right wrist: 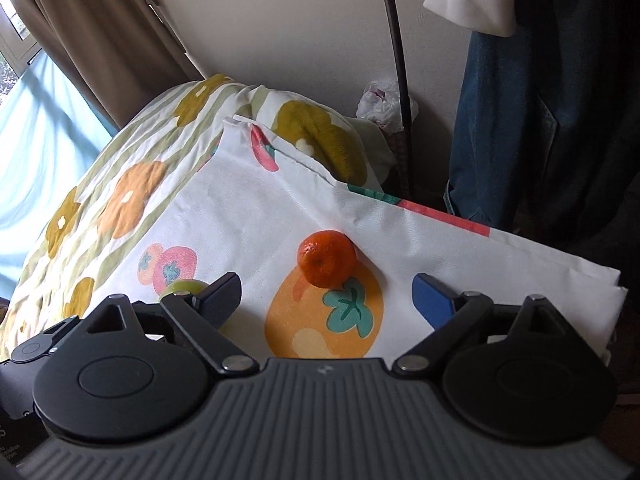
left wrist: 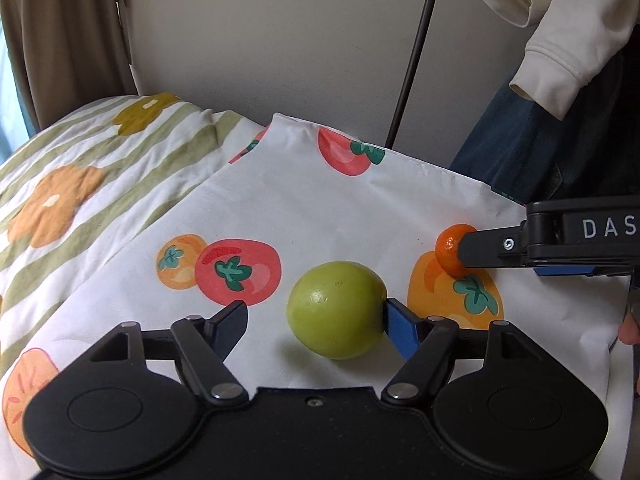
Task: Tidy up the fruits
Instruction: 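Close the left tool on the green apple while the right tool closes on the mandarin, then carry the green apple with the left tool to the bowl while the right tool carries the mandarin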
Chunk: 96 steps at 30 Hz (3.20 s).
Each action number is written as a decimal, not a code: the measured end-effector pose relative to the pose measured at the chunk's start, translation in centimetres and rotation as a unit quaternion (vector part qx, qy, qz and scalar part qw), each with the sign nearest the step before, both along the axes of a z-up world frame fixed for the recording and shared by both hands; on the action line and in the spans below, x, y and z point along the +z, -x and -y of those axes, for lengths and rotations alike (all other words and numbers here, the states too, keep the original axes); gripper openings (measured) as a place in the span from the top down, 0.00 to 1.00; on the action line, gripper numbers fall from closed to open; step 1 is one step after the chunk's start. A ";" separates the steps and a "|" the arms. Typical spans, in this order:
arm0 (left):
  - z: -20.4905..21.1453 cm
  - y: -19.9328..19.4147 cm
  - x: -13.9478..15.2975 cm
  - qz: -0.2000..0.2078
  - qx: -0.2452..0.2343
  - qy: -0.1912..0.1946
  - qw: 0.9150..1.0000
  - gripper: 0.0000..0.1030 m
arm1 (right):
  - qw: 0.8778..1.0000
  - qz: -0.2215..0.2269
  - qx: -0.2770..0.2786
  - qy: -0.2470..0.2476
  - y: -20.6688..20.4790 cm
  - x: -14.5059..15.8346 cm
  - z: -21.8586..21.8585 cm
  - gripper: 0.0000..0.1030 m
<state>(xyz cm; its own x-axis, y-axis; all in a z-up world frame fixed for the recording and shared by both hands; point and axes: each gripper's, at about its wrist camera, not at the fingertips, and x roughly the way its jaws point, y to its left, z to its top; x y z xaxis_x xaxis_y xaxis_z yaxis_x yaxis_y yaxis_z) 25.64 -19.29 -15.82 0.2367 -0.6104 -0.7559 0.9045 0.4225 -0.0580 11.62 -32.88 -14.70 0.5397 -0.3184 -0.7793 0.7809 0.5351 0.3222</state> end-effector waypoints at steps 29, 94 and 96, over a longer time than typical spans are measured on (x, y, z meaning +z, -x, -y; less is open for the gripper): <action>-0.8 0.2 0.0 -0.003 0.019 -0.013 1.000 0.43 | 0.998 -0.017 -0.053 -0.026 -2.4 -1.7 1.2 0.35; -27.6 10.8 8.1 0.114 0.481 -0.021 0.869 0.43 | 0.886 0.060 0.456 0.060 -6.3 7.2 -23.6 0.48; -28.3 10.3 7.1 0.112 0.478 -0.028 0.871 0.43 | 0.882 0.053 0.465 0.061 -7.2 6.5 -24.7 0.48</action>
